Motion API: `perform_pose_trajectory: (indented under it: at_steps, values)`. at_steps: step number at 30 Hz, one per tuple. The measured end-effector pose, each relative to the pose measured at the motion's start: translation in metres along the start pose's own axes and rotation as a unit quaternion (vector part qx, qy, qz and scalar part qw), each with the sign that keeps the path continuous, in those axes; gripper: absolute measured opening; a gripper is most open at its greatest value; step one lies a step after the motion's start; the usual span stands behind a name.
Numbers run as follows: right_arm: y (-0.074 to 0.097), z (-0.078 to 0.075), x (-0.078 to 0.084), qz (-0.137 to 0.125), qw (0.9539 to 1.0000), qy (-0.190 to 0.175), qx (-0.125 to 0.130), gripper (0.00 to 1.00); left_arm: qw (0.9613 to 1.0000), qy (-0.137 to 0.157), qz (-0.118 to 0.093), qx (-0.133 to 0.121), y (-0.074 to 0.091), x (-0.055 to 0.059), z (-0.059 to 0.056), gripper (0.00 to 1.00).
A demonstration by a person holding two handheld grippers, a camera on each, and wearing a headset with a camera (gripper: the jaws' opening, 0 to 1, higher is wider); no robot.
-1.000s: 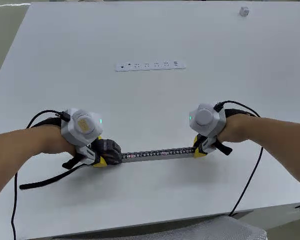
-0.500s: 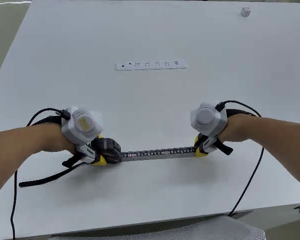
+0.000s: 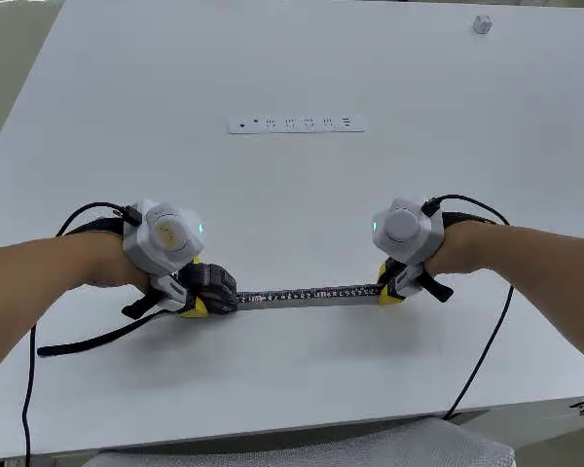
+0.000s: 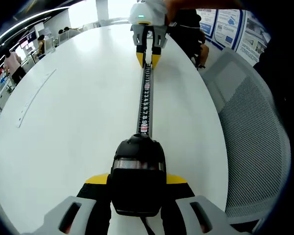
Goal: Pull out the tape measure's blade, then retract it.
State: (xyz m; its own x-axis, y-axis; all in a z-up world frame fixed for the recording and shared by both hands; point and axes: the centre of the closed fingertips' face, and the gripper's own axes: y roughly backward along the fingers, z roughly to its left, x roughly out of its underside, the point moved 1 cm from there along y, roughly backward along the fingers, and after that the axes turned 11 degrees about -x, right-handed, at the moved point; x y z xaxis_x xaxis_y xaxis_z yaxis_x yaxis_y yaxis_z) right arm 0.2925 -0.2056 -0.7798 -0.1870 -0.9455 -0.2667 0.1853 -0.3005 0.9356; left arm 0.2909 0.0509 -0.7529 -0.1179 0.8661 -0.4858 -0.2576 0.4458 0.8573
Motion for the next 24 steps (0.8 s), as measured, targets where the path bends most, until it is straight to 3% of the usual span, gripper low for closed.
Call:
perform_pose_trajectory:
  at_steps: [5, 10, 14, 19, 24]
  values:
    - [0.0, 0.001, 0.0, -0.005, 1.0, -0.001, 0.001, 0.15, 0.9999, 0.012, -0.002, -0.002, -0.001, 0.002, -0.001, 0.37]
    - [0.002, 0.004, -0.002, -0.031, 0.9993, -0.022, 0.006, 0.17, 0.9983, 0.056, -0.01, -0.015, 0.003, 0.002, 0.004, 0.41]
    - [0.003, 0.003, -0.002, -0.043, 0.9985, -0.022, 0.025, 0.26, 0.9923, 0.113, -0.036, -0.035, 0.012, 0.0, 0.013, 0.53]
    - [0.01, 0.004, 0.0, -0.078, 0.9949, -0.04, 0.049, 0.35, 0.9857, 0.146, -0.049, -0.068, 0.026, 0.009, 0.024, 0.67]
    - [0.02, 0.005, 0.005, -0.116, 0.9883, -0.075, 0.065, 0.47, 0.9794, 0.174, -0.058, -0.084, 0.038, 0.024, 0.024, 0.69]
